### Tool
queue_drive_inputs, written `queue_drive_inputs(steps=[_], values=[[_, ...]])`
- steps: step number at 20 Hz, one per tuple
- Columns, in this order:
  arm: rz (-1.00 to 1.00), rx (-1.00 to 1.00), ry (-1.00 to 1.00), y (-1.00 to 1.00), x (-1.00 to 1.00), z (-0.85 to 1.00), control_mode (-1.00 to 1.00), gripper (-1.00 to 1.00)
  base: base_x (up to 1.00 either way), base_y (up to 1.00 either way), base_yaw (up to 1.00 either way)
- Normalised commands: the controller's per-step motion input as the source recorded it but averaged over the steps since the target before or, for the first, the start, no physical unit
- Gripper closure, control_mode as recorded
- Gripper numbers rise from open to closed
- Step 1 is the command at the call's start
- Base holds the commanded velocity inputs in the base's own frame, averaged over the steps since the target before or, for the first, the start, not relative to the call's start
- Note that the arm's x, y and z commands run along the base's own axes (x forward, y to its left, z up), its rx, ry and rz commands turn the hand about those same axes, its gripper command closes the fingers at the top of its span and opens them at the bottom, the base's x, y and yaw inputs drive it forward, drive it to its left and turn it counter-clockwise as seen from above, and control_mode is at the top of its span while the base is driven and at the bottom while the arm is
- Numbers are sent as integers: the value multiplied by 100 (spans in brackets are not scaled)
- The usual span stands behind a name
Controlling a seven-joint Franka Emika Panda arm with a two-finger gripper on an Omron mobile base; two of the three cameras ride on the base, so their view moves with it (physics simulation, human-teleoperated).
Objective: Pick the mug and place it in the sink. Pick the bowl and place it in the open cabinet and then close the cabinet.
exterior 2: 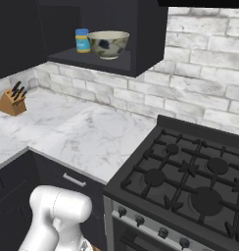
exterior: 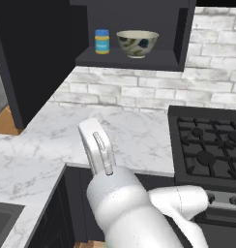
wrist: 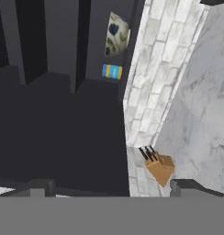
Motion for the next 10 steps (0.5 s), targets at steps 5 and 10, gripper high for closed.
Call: queue_drive_inputs(steps=[5,10], values=[[0,4,-5,35,23,-19,-100,-100,0,0,0],[0,9,-3,33,34,-29,-100,-100,0,0,0]])
